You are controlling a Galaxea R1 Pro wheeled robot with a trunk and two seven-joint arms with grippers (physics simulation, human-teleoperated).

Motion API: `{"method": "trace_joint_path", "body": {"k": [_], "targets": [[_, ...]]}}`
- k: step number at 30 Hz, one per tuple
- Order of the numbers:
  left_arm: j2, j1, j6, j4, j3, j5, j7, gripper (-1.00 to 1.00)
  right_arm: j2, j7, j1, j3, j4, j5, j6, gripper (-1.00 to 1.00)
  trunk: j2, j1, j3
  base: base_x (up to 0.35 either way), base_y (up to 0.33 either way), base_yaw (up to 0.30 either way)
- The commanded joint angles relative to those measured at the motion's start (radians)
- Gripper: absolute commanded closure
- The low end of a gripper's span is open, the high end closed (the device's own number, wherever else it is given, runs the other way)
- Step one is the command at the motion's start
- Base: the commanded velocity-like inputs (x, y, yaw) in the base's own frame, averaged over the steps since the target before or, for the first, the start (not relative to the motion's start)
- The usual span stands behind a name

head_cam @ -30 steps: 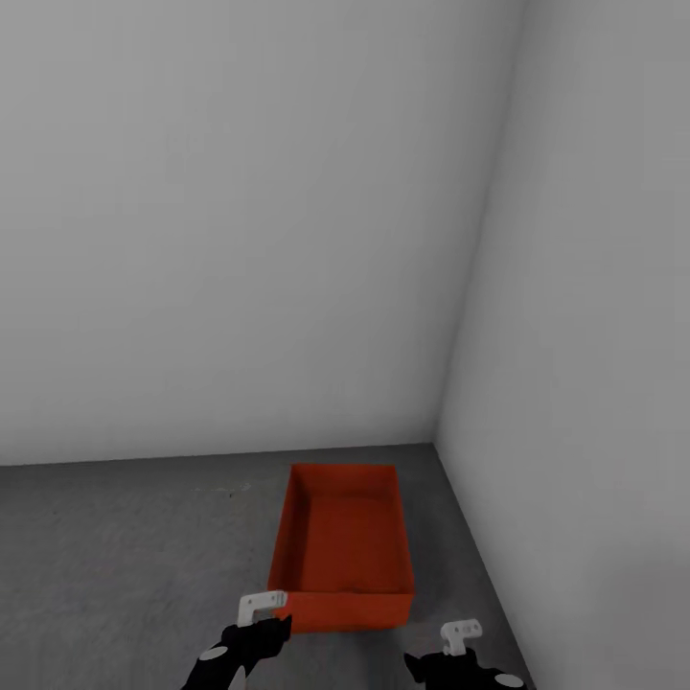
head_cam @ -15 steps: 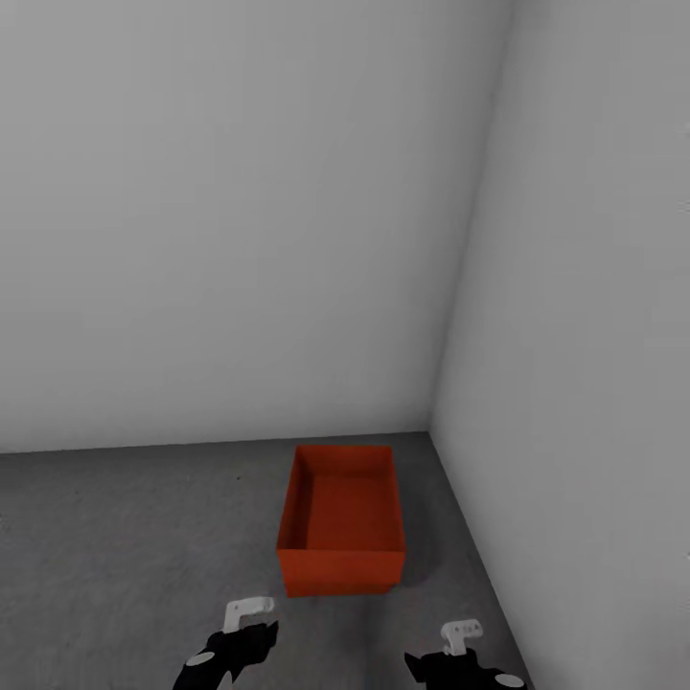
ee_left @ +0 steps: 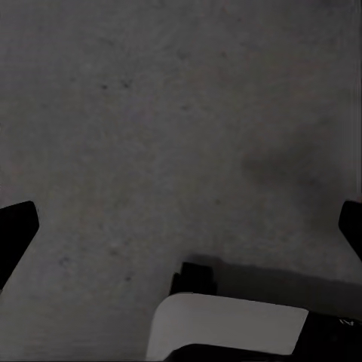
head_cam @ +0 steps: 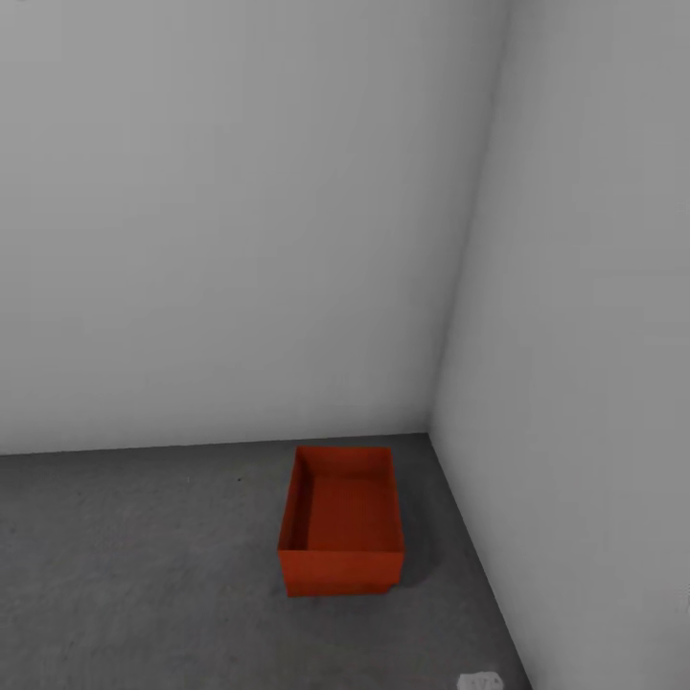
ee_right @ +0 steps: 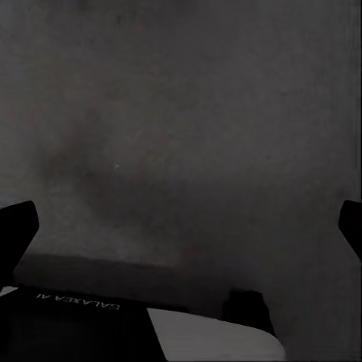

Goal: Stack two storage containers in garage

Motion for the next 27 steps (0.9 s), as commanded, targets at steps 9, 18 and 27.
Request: {"method": "trace_joint_path", "body": {"k": [9,18,27], "targets": [[0.006,0.005,-0.088,0.090,0.005,0.000,-0.007,-1.00,-0.002,-0.120,0.011,-0.010,0.109,0.058,-0.029,-1.00,0.063,-0.035,0.028,0.000,0.000,0.000],[0.045,0.005,-0.090,0.093,0.005,0.003,-0.007,-1.00,0.004,-0.143,0.015,-0.011,0.117,0.058,-0.025,-1.00,0.126,-0.069,0.056,0.000,0.000,0.000],[0.043,0.005,-0.092,0.093,0.005,0.003,-0.003,-1.00,0.004,-0.143,0.015,-0.011,0.117,0.057,-0.025,-1.00,0.189,-0.104,0.084,0.000,0.000,0.000]]}}
